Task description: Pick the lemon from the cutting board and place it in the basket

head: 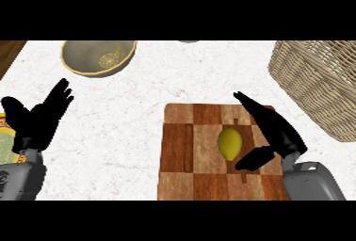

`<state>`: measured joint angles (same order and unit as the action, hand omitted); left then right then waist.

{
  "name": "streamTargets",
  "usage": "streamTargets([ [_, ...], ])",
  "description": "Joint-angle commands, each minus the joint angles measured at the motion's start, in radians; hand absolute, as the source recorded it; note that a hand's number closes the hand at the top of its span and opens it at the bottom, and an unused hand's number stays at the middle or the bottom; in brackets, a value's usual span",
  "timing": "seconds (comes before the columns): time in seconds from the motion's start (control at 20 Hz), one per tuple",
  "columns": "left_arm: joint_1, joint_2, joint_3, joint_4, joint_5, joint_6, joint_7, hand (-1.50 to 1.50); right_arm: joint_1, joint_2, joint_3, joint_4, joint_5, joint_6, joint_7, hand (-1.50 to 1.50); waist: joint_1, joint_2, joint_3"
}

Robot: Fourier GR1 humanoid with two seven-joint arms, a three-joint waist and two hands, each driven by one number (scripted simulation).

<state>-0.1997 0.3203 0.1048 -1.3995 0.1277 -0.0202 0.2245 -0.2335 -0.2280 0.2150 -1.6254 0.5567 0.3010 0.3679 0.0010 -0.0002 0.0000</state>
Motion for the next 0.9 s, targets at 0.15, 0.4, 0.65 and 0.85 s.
streamTargets([
  [0.15, -0.016, -0.037, 0.014, 0.008, -0.048, 0.016, 0.004, 0.0, 0.085, 0.021, -0.012, -0.046, 0.004, 0.033, -0.095, -1.5, -0.003, 0.0, 0.0],
  [0.4, 0.034, -0.038, 0.018, -0.097, -0.049, -0.013, 0.059, 0.0, 0.082, 0.055, 0.002, -0.032, 0.055, 0.042, -0.092, -1.5, 0.0, -0.001, 0.0],
  [0.65, -0.094, -0.011, 0.073, 0.052, -0.034, -0.021, 0.036, 0.0, 0.097, 0.04, 0.003, -0.1, 0.098, 0.072, -0.005, -1.5, -0.004, 0.0, 0.0],
  [0.85, -0.048, -0.042, 0.057, 0.075, -0.053, -0.049, -0.013, 0.0, 0.104, 0.098, 0.061, -0.013, 0.202, -0.01, -0.057, -1.5, -0.002, 0.0, 0.0],
])
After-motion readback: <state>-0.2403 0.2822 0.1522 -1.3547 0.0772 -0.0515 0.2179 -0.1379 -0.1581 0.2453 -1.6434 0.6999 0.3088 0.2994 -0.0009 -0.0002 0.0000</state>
